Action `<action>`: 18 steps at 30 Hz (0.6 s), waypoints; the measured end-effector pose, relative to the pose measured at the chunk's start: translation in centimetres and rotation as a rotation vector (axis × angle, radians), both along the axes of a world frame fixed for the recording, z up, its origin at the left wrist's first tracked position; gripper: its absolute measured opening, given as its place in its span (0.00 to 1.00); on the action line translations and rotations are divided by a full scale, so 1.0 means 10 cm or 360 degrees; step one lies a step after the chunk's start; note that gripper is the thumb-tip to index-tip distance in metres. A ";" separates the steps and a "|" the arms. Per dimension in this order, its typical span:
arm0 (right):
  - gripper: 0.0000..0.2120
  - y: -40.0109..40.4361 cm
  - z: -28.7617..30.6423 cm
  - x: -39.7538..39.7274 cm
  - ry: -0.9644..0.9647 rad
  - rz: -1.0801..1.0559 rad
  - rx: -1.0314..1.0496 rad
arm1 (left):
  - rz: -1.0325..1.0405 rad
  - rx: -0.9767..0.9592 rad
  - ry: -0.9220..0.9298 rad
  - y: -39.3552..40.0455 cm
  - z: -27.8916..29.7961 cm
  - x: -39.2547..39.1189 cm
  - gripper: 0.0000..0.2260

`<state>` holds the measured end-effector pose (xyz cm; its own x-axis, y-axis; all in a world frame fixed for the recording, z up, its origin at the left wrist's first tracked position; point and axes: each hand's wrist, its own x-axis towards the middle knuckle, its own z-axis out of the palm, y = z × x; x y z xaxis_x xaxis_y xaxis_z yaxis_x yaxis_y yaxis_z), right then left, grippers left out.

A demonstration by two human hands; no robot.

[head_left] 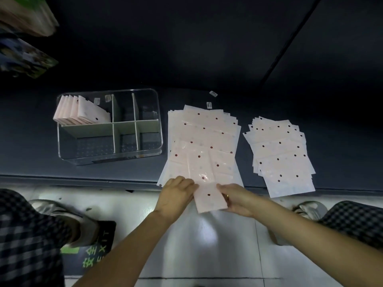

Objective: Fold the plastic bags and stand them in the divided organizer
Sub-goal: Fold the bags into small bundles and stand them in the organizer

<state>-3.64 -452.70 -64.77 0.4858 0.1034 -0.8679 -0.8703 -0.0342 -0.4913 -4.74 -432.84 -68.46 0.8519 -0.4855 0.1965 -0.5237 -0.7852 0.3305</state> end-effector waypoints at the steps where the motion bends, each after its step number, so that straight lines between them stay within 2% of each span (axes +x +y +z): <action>1: 0.09 -0.02 -0.02 0.01 -0.0199 0.0040 -0.0172 | 0.0047 -0.0028 0.0032 0.00 0.00 0.00 0.14; 2: 0.09 -0.05 -0.03 0.02 -0.0457 0.0140 -0.0412 | 0.0092 -0.0088 0.0116 0.00 0.00 0.01 0.10; 4: 0.13 -0.14 -0.02 0.05 -0.1000 0.0552 -0.0805 | 0.0218 -0.0207 0.0364 0.00 -0.03 0.03 0.05; 6: 0.20 -0.18 -0.03 0.05 -0.1215 0.1016 -0.0844 | 0.0379 -0.0309 0.0564 -0.03 -0.07 0.05 0.09; 8: 0.19 -0.13 -0.06 0.08 -0.1165 0.1122 -0.0742 | 0.0541 -0.0452 0.0724 -0.06 -0.08 0.08 0.14; 10: 0.07 -0.01 -0.10 0.14 -0.1106 0.0922 -0.0722 | 0.0658 -0.0535 0.0841 -0.07 -0.09 0.12 0.14; 11: 0.05 0.04 -0.11 0.19 -0.1071 0.0790 -0.0742 | 0.0699 -0.0565 0.0887 -0.07 -0.10 0.14 0.14; 13: 0.16 0.11 -0.15 0.29 -0.1011 0.0672 -0.0876 | 0.0777 -0.0662 0.0950 -0.07 -0.10 0.19 0.10; 14: 0.17 0.14 -0.14 0.33 -0.0966 0.0663 -0.0925 | 0.0822 -0.0716 0.0985 -0.08 -0.08 0.21 0.07; 16: 0.15 0.19 -0.15 0.39 -0.0858 0.0646 -0.0969 | 0.0940 -0.0789 0.1041 -0.13 -0.01 0.22 0.05; 18: 0.12 0.22 -0.16 0.43 -0.0776 0.0622 -0.0979 | 0.1032 -0.0771 0.1001 -0.15 0.02 0.21 0.10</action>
